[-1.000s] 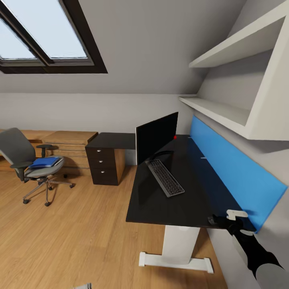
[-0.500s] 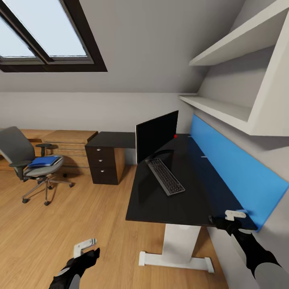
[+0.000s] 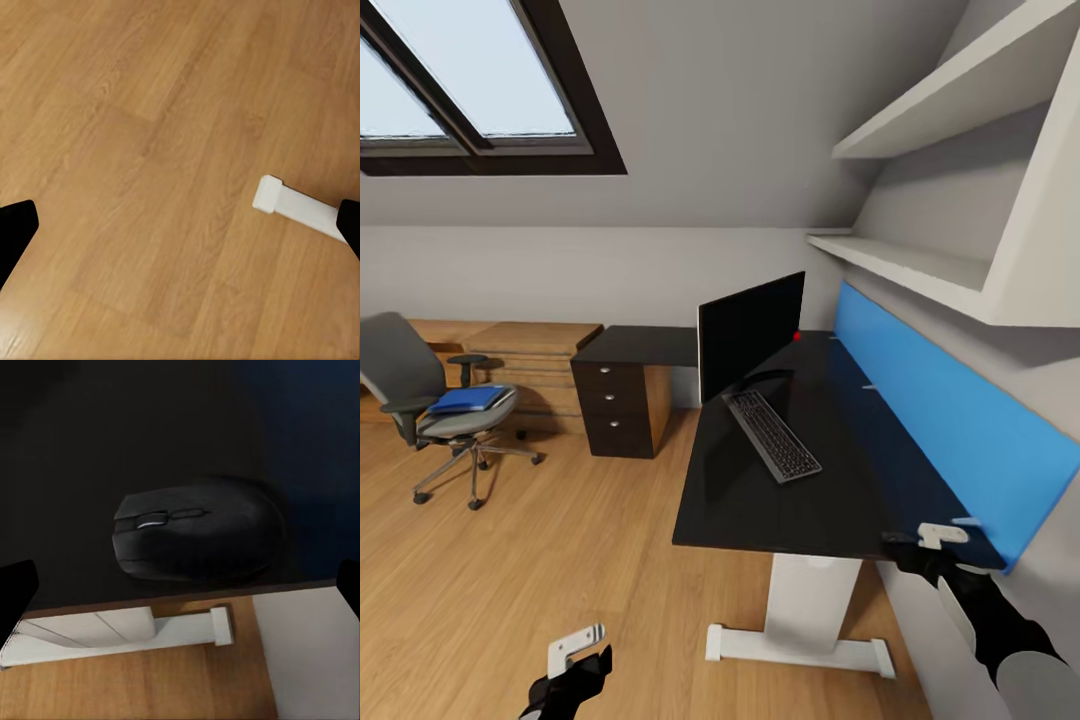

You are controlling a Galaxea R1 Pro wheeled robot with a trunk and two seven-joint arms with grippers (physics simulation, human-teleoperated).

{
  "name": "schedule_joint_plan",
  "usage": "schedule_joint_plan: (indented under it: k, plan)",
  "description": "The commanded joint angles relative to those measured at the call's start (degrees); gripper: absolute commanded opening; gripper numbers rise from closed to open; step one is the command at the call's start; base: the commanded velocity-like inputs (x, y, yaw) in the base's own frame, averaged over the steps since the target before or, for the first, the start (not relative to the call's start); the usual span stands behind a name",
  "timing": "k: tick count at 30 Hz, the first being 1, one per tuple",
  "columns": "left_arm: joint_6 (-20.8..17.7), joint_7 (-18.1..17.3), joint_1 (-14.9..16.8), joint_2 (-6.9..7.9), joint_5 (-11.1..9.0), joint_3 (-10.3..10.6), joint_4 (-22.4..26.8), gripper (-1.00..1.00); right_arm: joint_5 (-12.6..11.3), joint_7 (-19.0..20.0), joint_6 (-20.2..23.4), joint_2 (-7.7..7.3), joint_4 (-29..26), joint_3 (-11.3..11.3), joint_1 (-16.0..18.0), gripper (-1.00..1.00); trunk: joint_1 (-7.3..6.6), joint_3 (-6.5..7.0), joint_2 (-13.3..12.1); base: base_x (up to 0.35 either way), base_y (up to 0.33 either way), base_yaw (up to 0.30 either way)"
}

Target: In the bedroom, organize the workspace by keeping the computer under the desk, ensuring the monitor is on the desk, placing the keyboard on the desk next to the monitor, placing the mouse on the desk next to the keyboard, moving the folder from the swivel chair onto the desk next to the mouse, stacking the notebook on top of the folder with the pen on top of the notebook, and positioning the swivel chair next to the desk.

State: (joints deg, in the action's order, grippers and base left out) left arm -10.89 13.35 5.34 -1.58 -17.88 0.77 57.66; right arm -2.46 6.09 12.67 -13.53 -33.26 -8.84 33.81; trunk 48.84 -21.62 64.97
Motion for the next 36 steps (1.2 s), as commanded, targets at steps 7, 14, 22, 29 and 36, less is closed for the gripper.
schedule_joint_plan:
  k: [7, 14, 22, 29, 36]
  plan:
    - [1.13, 0.36, 0.02, -0.12, -0.49, 1.2, -1.26, 1.0, -1.14, 5.08, 0.42, -0.14, -0.22, -4.88, 0.02, 1.0, 1.55, -1.33, 2.87, 0.0, 0.0, 0.0]
    - [1.31, 0.43, 0.02, -0.15, -0.49, 1.56, -2.38, 1.0, -1.71, 5.83, 0.53, -0.2, -0.23, -8.51, 0.02, 1.0, 3.08, -2.59, 5.67, 0.0, 0.0, 0.0]
    - [1.29, 0.41, 0.02, -0.1, -0.49, 1.6, -2.68, 1.0, -1.75, 5.83, 0.53, -0.21, -0.23, -8.66, 0.02, 1.0, 3.74, -3.13, 6.88, 0.0, 0.0, 0.0]
    - [1.38, 0.4, 0.02, 0.14, -0.51, 1.6, -4.57, 1.0, -1.82, 5.78, 0.55, -0.13, -0.23, -8.65, 0.02, 1.0, 3.74, -3.13, 6.88, 0.014, 0.0, 0.0]
    - [1.4, 0.44, 0.02, 0.18, -0.49, 1.6, -5.5, 1.0, -1.78, 5.77, 0.52, -0.1, -0.23, -8.65, 0.02, 1.0, 3.74, -3.13, 6.88, 0.135, 0.0, 0.0]
